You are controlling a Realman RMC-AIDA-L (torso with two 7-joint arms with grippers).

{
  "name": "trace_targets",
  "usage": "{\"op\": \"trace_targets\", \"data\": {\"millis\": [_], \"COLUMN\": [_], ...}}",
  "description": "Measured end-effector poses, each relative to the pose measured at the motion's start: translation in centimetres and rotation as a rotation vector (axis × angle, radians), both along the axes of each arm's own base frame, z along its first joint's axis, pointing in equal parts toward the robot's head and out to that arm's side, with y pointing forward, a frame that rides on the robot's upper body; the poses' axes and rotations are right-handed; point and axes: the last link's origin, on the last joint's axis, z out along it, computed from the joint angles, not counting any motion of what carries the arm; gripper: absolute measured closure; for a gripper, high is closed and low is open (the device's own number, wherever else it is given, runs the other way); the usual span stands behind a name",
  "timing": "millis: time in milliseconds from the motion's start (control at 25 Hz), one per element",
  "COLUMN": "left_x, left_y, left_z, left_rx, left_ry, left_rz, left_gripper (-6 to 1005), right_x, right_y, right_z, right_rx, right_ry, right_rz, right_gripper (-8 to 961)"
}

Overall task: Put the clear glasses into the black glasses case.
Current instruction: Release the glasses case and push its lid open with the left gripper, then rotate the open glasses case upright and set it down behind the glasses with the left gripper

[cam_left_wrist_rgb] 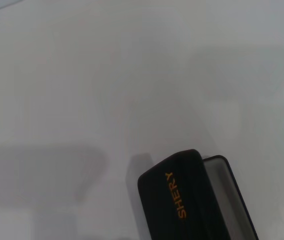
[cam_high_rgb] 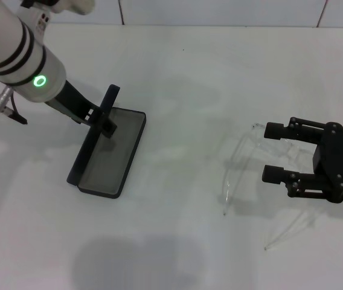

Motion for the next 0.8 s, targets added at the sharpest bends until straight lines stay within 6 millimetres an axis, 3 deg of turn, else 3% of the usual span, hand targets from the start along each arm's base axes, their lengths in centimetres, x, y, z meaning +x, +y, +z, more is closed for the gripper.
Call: {"op": "trace_targets", "data": {"millis": [320,720,800], "left_x": [0.5,1.2,1.2], "left_y": [-0.5,-0.5,-0.5], "left_z": [-1.0,-0.8,-0.8], "left_rx": [-0.053,-0.044,-0.045], "left_ry": [0.033,0.034,0.034], "left_rz": [-0.053,-0.081,-0.084], "left_gripper": [345,786,799], "right_x": [0.2,0.3,0.3], "right_y": [-0.2,-0.1,-0.1], "right_z": [-0.2,-0.1,-0.1], "right_rx": [0.0,0.004,0.008], "right_ry": [0.003,0.006,0.008], "right_rz": [-0.006,-0.011,-0.013], "right_gripper": [203,203,203]}}
